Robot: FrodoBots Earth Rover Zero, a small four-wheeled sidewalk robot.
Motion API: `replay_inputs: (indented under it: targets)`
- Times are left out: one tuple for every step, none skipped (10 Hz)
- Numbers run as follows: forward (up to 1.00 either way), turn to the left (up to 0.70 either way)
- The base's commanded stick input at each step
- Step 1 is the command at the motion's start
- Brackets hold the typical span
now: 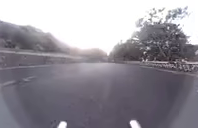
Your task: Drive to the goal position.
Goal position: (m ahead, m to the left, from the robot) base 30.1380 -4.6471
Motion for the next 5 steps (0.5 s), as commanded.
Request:
replay_inputs:
  targets:
    - [0.70,0.00]
    - [0.70,0.00]
    - [0.70,0.00]
    - [0.70,0.00]
    - [0.70,0.00]
